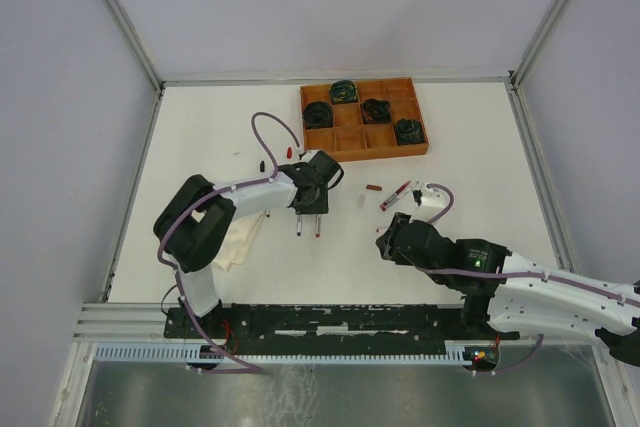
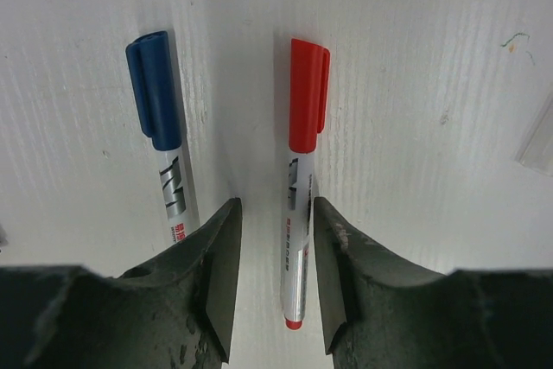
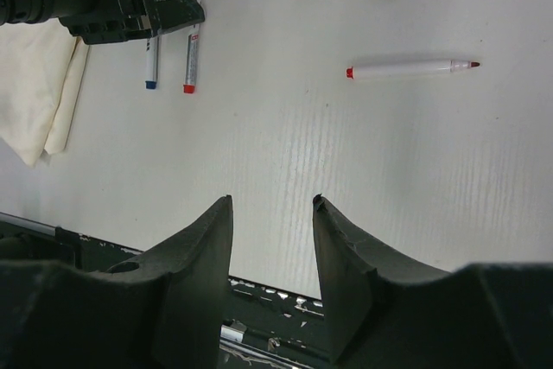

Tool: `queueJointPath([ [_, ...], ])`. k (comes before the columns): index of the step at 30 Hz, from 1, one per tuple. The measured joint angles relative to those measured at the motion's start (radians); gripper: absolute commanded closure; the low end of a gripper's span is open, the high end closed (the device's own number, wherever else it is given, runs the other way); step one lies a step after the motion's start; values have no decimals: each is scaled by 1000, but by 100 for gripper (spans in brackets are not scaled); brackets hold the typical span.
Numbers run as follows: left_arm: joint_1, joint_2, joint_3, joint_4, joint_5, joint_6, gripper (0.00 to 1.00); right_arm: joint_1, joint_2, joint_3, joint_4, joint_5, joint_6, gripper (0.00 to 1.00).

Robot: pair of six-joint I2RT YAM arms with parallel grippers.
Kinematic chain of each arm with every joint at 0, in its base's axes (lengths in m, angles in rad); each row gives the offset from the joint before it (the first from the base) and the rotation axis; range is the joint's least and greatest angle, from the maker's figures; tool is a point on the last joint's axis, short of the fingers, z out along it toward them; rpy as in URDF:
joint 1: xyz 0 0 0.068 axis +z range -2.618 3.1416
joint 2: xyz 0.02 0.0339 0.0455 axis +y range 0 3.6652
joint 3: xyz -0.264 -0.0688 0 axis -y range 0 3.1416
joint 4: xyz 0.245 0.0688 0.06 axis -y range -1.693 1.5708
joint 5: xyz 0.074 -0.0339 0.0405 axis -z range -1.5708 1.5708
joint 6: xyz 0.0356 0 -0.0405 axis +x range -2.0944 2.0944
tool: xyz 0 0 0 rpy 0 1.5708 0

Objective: Insert the pens into the pen caps
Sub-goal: Place the pen at the center of the board, then pick up the pen from the center of the board.

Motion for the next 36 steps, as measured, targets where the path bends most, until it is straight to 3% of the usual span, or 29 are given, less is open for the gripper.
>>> queueJointPath([
  [9,2,-106,-13,7,59,39,53,0,1,2,-16,5,-16,49],
  [21,2,-542,-68,51,133,191,54,-33,151,208,-158,48,-213,48],
  [36,2,-899,-236,-117,55,268,55,-541,408,227,-39,-211,-348,52],
])
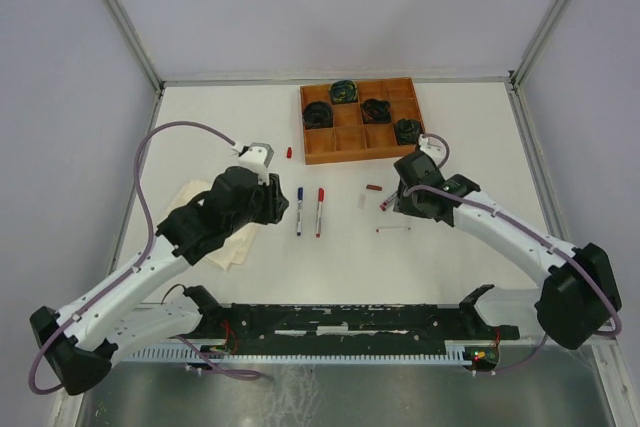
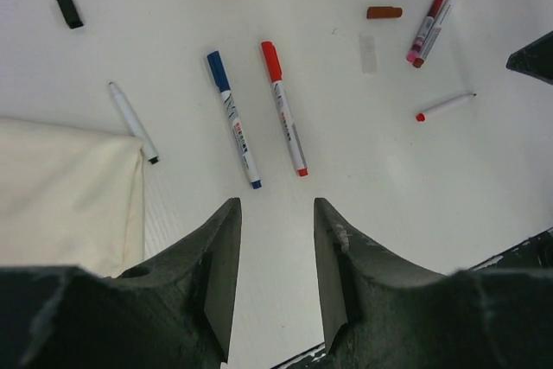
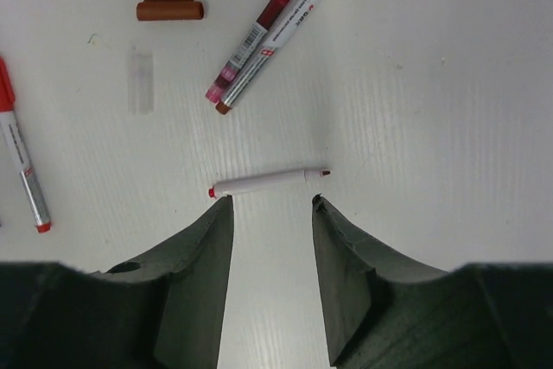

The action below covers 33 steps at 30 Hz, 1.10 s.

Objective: Insert the pens into the pen caps
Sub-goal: Pick up the pen from the center of the board.

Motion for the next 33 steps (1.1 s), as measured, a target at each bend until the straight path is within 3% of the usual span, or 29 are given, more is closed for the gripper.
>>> queueJointPath([
  [8,0,-97,-66,-40,-37,26,56,-171,210,-11,183,-78,48,56],
  [18,0,-103,-69,-42,-36,31,57,-251,419,14,312,-127,124,62],
  [33,0,-106,-69,-42,-33,32,59,-253,451,51,343,-148,140,64],
])
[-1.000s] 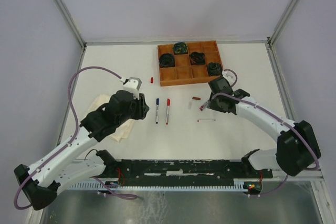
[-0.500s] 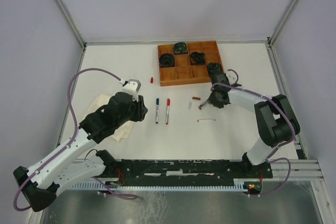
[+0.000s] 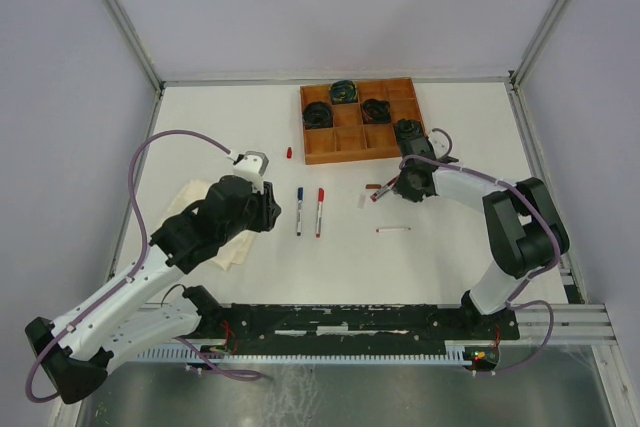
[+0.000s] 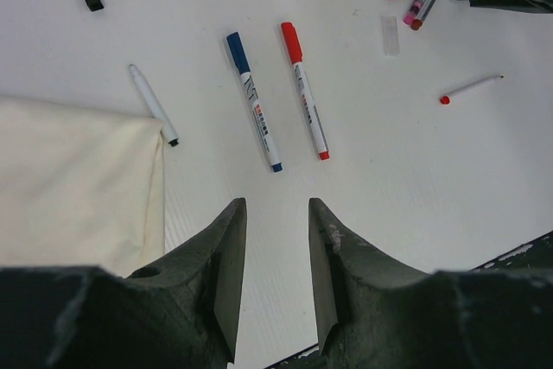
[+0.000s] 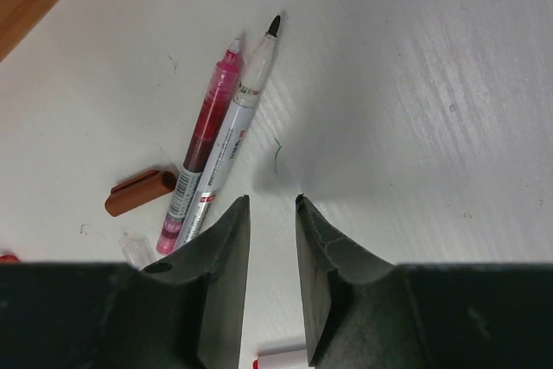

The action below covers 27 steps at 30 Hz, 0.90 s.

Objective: Insert the pens into the pen caps
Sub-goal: Pick up the pen from the center of the board.

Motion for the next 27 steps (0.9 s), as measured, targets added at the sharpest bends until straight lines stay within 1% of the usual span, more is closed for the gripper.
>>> queueJointPath([
  [5,0,4,0,0,0,0,59,0,0,4,31,-21,-5,64],
  [13,0,10,0,0,1,0,59,0,27,72,47,-42,-8,65],
  [19,0,10,0,0,1,0,60,0,70,81,38,-45,-7,67],
  [27,0,18,0,0,1,0,60,0,83,85,17,-45,-11,69],
])
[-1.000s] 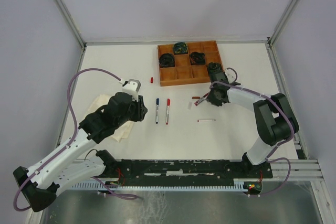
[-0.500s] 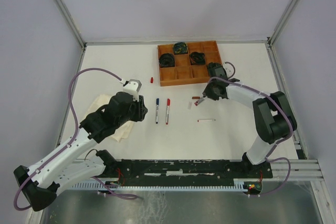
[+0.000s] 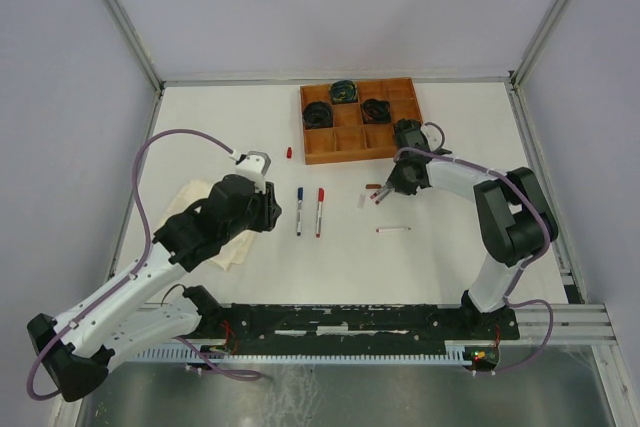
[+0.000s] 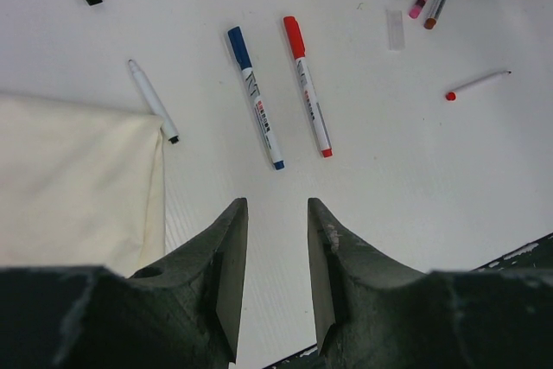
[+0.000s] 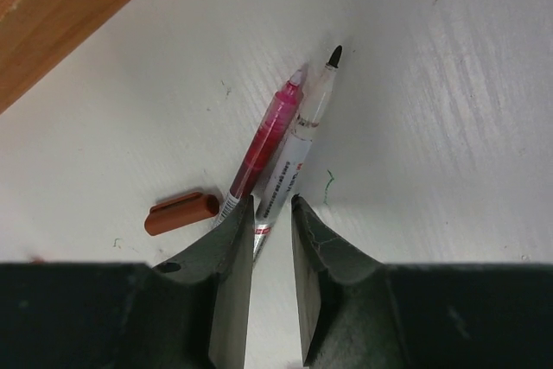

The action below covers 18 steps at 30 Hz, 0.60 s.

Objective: Insert the pens into the pen caps
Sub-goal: Pick up the pen from the center of the board.

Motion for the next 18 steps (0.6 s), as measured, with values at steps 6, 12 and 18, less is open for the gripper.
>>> queueJointPath([
  [6,0,5,0,0,0,0,60,0,18,18,-16,0,-20,72],
  [12,0,10,0,0,0,0,60,0,24,28,-41,6,-42,76],
  [18,0,10,0,0,1,0,60,0,12,28,-82,49,-68,79],
])
